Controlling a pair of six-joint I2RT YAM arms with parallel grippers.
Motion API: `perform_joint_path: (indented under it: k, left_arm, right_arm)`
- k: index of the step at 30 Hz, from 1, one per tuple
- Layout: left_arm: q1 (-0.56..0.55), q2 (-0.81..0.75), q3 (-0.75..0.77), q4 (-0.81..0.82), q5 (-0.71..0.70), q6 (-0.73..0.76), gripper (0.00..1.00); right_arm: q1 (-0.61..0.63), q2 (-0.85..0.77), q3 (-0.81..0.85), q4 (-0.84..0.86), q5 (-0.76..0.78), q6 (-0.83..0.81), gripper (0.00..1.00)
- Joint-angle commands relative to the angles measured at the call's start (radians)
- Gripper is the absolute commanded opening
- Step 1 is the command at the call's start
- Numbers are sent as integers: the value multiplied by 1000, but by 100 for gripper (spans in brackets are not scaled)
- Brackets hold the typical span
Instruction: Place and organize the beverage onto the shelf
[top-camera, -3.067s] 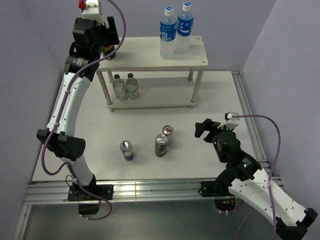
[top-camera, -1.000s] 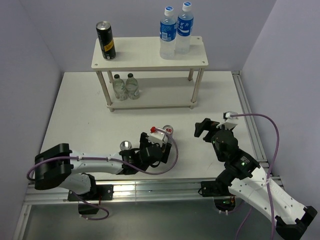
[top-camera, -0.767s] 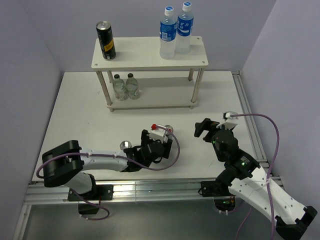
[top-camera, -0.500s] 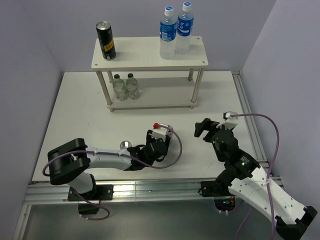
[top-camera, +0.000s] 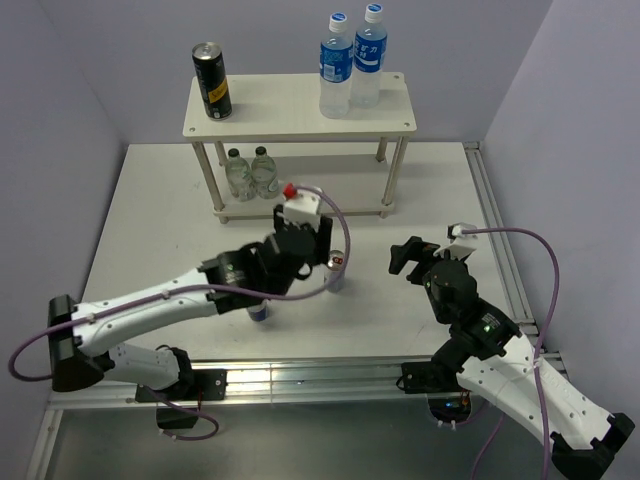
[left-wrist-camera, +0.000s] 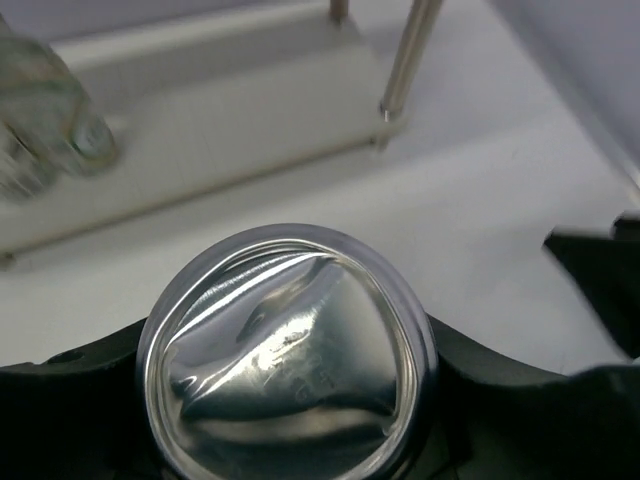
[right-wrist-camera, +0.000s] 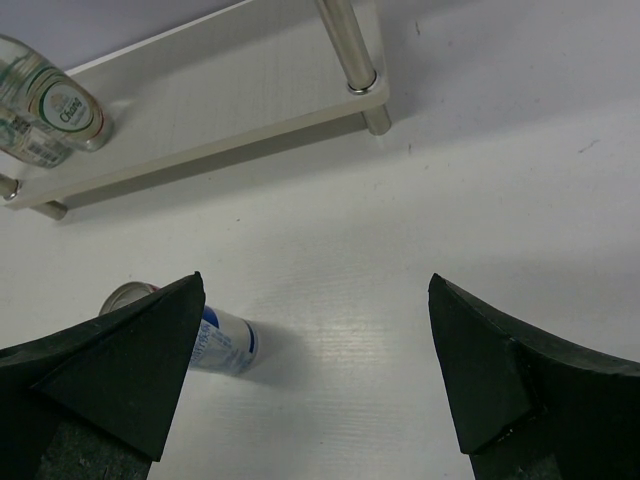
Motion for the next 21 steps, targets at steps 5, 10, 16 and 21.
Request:
perform_joint_path:
  k: [5, 10, 16, 21]
  left_arm:
    - [251, -35, 460, -96, 118, 256, 0]
    - [406, 152, 807, -172, 244, 334, 0]
    - [506, 400, 1193, -251, 284, 371, 0]
    - [557, 493, 1290, -220, 291, 402, 0]
  right_arm:
    - [3, -24, -3, 18, 15, 6, 100]
    - [2, -29, -3, 18, 9, 5, 100]
    - [2, -29, -2, 17, 9, 3, 100]
    - [3, -38, -3, 14, 9, 5, 100]
